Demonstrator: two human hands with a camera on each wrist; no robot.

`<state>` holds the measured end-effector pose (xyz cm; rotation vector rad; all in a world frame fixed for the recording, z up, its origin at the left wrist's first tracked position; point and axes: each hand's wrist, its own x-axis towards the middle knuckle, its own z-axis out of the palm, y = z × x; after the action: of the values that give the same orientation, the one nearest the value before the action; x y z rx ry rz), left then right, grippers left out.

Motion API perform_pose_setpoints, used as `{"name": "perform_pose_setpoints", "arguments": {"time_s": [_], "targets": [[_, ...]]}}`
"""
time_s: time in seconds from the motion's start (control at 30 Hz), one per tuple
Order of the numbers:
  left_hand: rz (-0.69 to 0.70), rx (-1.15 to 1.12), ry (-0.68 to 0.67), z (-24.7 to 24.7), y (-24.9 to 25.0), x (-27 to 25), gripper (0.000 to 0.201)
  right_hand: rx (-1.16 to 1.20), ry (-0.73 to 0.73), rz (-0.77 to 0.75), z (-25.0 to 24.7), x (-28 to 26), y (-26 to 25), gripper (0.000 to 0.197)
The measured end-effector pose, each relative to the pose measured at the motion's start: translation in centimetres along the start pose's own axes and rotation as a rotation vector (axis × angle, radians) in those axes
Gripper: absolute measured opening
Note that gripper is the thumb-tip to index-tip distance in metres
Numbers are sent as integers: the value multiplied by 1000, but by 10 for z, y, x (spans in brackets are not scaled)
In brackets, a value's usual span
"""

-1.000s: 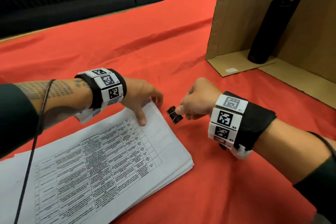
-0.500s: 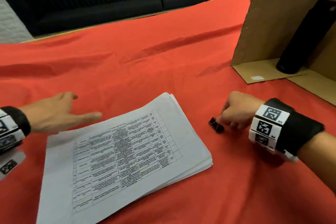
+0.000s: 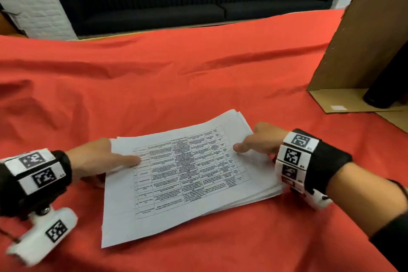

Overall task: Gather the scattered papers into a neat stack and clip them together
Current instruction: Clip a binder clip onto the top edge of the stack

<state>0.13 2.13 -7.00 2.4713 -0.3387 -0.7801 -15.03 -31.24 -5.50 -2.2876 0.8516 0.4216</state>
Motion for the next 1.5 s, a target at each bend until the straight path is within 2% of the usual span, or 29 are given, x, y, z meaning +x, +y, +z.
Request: {"name": "perform_pose_setpoints", "arguments": {"time_s": [0.1, 0.17, 0.27, 0.33, 0.4, 0.43, 0.5, 0.53, 0.57, 0.63, 0.67, 0.77, 0.8, 0.87, 0.9, 1.0, 1.03, 1.07, 1.1, 1.13, 1.17, 1.23, 1.3, 1.33, 1.4, 1.47, 1.5], "targets": [[38, 73, 5, 5, 4, -5, 29, -43, -3, 27, 2, 9, -5, 30], [42, 152, 40, 6, 8, -7, 24, -74, -12, 54, 3, 14, -7, 41], [49, 274, 63, 7, 9, -7, 29, -157, -13, 89, -1, 17, -9, 44], [28, 347, 31, 6, 6, -3, 47, -199, 12, 68, -4, 19, -9, 40], [-4, 431, -23, -4, 14, -6, 73, -149, 42, -14, -6, 22, -4, 46], [-1, 507, 8, -14, 23, -8, 90, -74, 56, -90, -9, 22, -4, 47], [87, 622, 199, -36, 43, -8, 117, 56, 54, -310, -17, 12, -6, 31], [175, 566, 254, -44, 51, -6, 123, 92, 31, -416, -26, 5, -11, 30], [279, 442, 238, -49, 58, -5, 125, 114, -5, -520, -36, -2, -18, 34], [450, 104, 105, -47, 65, -5, 114, 130, -119, -646, -57, -17, -38, 41], [515, -40, 31, -40, 68, -8, 99, 115, -171, -673, -67, -22, -50, 41], [644, -271, -177, -10, 73, -17, 38, -40, -250, -699, -74, -27, -86, 37], [649, -350, -195, 2, 71, -20, 32, -105, -248, -696, -70, -28, -97, 35], [619, -504, -131, 23, 65, -22, 37, -194, -177, -685, -60, -25, -112, 30], [576, -586, -81, 31, 59, -21, 42, -192, -95, -679, -55, -23, -114, 29], [375, -861, 18, 37, 38, -14, 57, 80, 239, -606, -43, -4, -89, 27], [324, -970, 27, 35, 29, -10, 61, 221, 264, -540, -35, -2, -74, 38], [290, -1078, 21, 34, 22, -7, 63, 369, 189, -449, -22, -3, -59, 54], [260, -1170, -9, 33, 17, -6, 63, 518, 48, -366, -5, -4, -44, 64], [234, -1239, -54, 33, 16, -6, 62, 651, -111, -308, 15, -8, -35, 65], [212, -1286, -95, 35, 16, -6, 61, 753, -221, -277, 32, -12, -29, 57], [189, -1349, -124, 38, 19, -2, 59, 862, -244, -280, 55, -17, -29, 32], [152, -1395, -84, 41, 21, 2, 67, 855, -161, -307, 63, -15, -28, 26], [122, -1415, -59, 42, 20, 3, 78, 837, -158, -323, 64, -15, -25, 31], [71, -1411, -3, 47, 17, 3, 89, 791, -304, -388, 61, -19, -16, 55], [45, -1337, 66, 49, 14, 3, 73, 700, -459, -412, 57, -23, -8, 79], [47, -1296, 95, 49, 13, 4, 63, 647, -481, -387, 54, -23, -5, 85]]}}
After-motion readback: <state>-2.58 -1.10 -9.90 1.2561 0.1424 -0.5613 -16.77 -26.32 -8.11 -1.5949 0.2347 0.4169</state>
